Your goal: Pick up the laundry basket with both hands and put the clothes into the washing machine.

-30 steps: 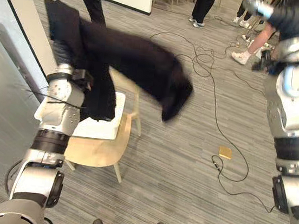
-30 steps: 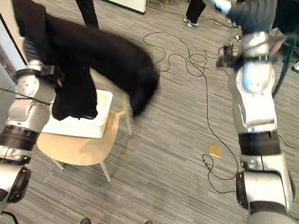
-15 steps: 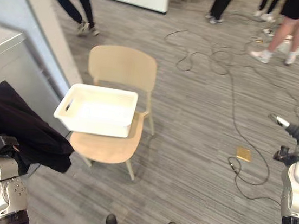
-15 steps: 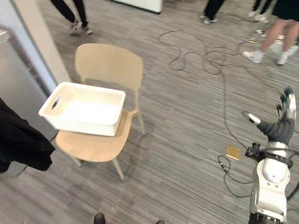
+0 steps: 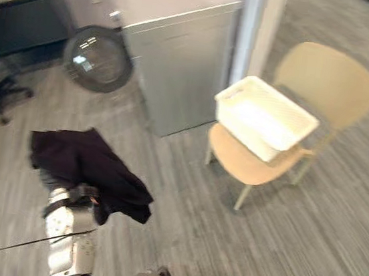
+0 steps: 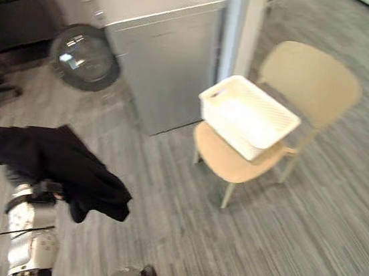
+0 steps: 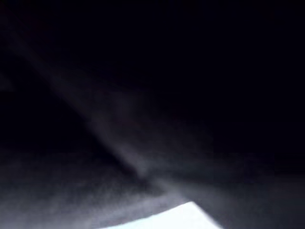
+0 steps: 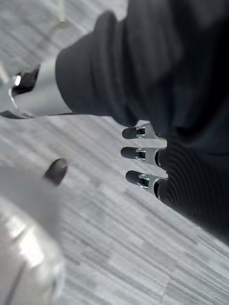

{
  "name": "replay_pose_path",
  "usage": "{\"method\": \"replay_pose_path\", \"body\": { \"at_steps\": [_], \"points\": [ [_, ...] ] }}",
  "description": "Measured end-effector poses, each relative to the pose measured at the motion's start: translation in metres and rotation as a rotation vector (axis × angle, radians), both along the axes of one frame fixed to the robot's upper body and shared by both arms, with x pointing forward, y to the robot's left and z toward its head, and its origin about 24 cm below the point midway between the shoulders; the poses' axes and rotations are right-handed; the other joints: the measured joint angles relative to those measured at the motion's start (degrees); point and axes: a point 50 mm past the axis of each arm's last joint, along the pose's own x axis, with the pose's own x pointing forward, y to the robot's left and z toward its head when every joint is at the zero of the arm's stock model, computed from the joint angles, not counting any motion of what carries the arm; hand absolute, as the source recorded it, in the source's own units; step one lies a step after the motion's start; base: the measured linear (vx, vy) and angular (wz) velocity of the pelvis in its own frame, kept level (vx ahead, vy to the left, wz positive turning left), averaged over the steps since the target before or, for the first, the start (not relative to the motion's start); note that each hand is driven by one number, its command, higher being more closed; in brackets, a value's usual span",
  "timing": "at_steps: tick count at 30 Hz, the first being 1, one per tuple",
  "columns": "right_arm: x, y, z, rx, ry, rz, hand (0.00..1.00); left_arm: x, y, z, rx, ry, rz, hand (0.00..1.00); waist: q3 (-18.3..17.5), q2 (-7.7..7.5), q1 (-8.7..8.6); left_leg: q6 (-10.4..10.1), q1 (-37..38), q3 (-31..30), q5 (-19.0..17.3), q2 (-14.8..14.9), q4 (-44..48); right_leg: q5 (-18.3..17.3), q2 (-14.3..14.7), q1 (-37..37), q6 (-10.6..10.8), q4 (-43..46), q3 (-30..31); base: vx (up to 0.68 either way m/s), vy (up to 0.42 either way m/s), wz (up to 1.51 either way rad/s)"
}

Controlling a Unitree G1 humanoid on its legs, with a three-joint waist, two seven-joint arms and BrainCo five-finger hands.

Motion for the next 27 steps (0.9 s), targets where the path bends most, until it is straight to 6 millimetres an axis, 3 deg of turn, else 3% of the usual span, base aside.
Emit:
{"method": "replay_pose_path", "body": {
  "at_steps": [1,2,3,4,5,6,9,11,14,18,19,20,21,23,24,25,27],
  "points": [
    [-0.005,0.008,-0.002,0.018,-0.003,0.004,0.00,0.004,-0.010,-0.002,-0.011,0.007,-0.046,1.00,0.8,-0.72,-1.18,1.8,1.2,-3.1,0.3,-2.5,0.0,-0.4,-3.5,0.2,-2.0,5.4,5.2,0.02,0.253,1.65],
    [-0.008,0.011,-0.002,0.015,-0.006,0.020,0.00,0.006,-0.016,-0.002,-0.015,0.004,-0.074,1.00,1.3,-0.99,-1.55,3.6,1.4,-5.0,0.1,-3.6,0.3,-0.9,-4.4,-1.2,-3.1,8.7,11.0,0.00,0.318,1.85],
    [0.000,0.024,-0.003,0.028,-0.039,0.082,0.00,0.009,-0.026,0.000,-0.011,-0.006,-0.124,1.00,1.7,-1.70,-1.69,5.6,1.6,-8.8,0.3,-5.9,0.6,-4.8,-1.7,-6.1,-2.7,16.1,29.7,-0.01,0.268,1.49],
    [0.002,0.029,-0.003,0.035,-0.052,0.097,0.00,0.010,-0.029,0.001,-0.004,-0.010,-0.142,1.00,1.7,-2.26,-1.79,6.3,1.7,-10.1,0.5,-7.0,0.1,-6.8,0.6,-8.1,-1.2,19.3,36.3,-0.04,0.263,1.50],
    [0.005,0.039,-0.004,0.053,-0.068,0.126,0.00,0.011,-0.034,0.004,0.004,-0.022,-0.169,1.00,2.0,-3.85,-1.82,7.6,2.5,-11.8,0.3,-8.8,-0.7,-10.0,5.0,-11.3,1.8,24.8,45.2,0.00,0.143,1.16],
    [0.007,0.047,-0.004,0.066,-0.086,0.140,0.00,0.012,-0.039,0.006,0.010,-0.031,-0.194,1.00,2.3,-5.07,-2.07,8.0,3.4,-12.4,0.0,-9.7,-0.9,-12.7,8.3,-13.5,3.7,28.1,48.0,0.02,0.113,1.06],
    [0.014,0.049,-0.002,0.055,-0.121,0.142,0.00,0.015,-0.052,0.008,0.006,-0.044,-0.248,1.00,2.7,-5.28,-2.64,8.3,5.7,-12.4,-0.2,-10.7,-2.8,-14.6,11.8,-16.9,4.0,25.3,43.2,0.05,0.036,0.70],
    [0.015,0.048,-0.001,0.049,-0.132,0.139,0.00,0.016,-0.060,0.016,0.012,-0.082,-0.285,1.00,2.7,-5.04,-2.69,8.3,7.3,-12.9,-0.2,-10.7,-5.2,-14.2,14.0,-18.4,4.5,16.1,42.1,0.14,0.039,0.56],
    [0.010,0.048,-0.001,0.055,-0.122,0.135,0.00,0.022,-0.070,0.023,0.016,-0.114,-0.330,1.00,2.4,-5.33,-2.73,8.0,8.5,-15.0,-0.6,-10.7,-5.3,-10.8,14.7,-18.9,5.6,4.6,43.6,0.22,0.000,0.51],
    [0.005,0.052,-0.003,0.073,-0.092,0.169,0.00,0.022,-0.078,0.022,0.015,-0.111,-0.365,1.00,0.5,-6.61,-2.78,5.5,11.2,-17.5,-4.9,-10.5,-4.4,-9.6,15.3,-17.3,4.9,4.3,44.4,0.39,-0.119,0.32],
    [-0.003,0.053,-0.004,0.076,-0.074,0.161,0.00,0.019,-0.082,0.021,0.008,-0.106,-0.381,1.00,-0.8,-6.27,-3.07,0.6,12.2,-15.9,-8.0,-6.5,3.4,-10.4,17.9,-11.3,3.9,1.9,42.1,0.65,-0.232,0.47],
    [-0.005,0.053,-0.005,0.078,-0.069,0.160,0.00,0.018,-0.082,0.022,0.009,-0.113,-0.382,1.00,-0.9,-6.71,-3.27,1.1,10.5,-16.0,-8.3,-6.1,7.5,-10.3,18.1,-10.4,3.8,1.3,41.9,0.68,-0.270,0.45],
    [-0.008,0.046,-0.004,0.064,-0.061,0.168,0.00,0.017,-0.085,0.022,0.002,-0.117,-0.396,1.00,-1.2,-4.76,-3.91,1.8,3.1,-15.1,-7.4,-0.2,26.3,-8.9,21.0,-8.3,1.5,1.3,40.6,0.44,-0.174,-0.06],
    [-0.003,0.035,0.000,0.028,-0.071,0.176,0.00,0.012,-0.081,0.016,-0.024,-0.095,-0.360,1.00,-2.2,-2.06,-1.74,3.9,-1.9,-12.8,2.0,7.1,41.9,-10.7,25.5,-5.2,-0.3,0.1,42.9,0.59,-0.128,-0.78],
    [0.002,0.033,0.001,0.017,-0.082,0.180,0.00,0.011,-0.077,0.015,-0.030,-0.091,-0.338,1.00,-2.3,-1.84,-1.06,3.4,-5.0,-12.8,4.3,9.5,48.3,-11.1,26.9,-2.6,-0.9,-1.6,44.4,0.62,-0.065,-0.85],
    [0.007,0.033,0.002,0.015,-0.091,0.182,0.00,0.012,-0.076,0.016,-0.026,-0.093,-0.334,1.00,-2.4,-1.70,-1.08,3.3,-6.4,-13.4,3.8,9.7,50.0,-11.2,27.1,-1.4,-1.1,-2.6,45.1,0.58,-0.051,-0.64],
    [0.017,0.041,0.001,0.027,-0.104,0.202,0.00,0.016,-0.074,0.021,-0.011,-0.113,-0.334,1.00,-1.4,-3.95,-0.86,3.8,-10.7,-14.0,0.4,8.6,48.8,-11.2,26.0,3.2,-1.1,-6.7,48.3,0.51,-0.023,-0.46]
  ]
}}
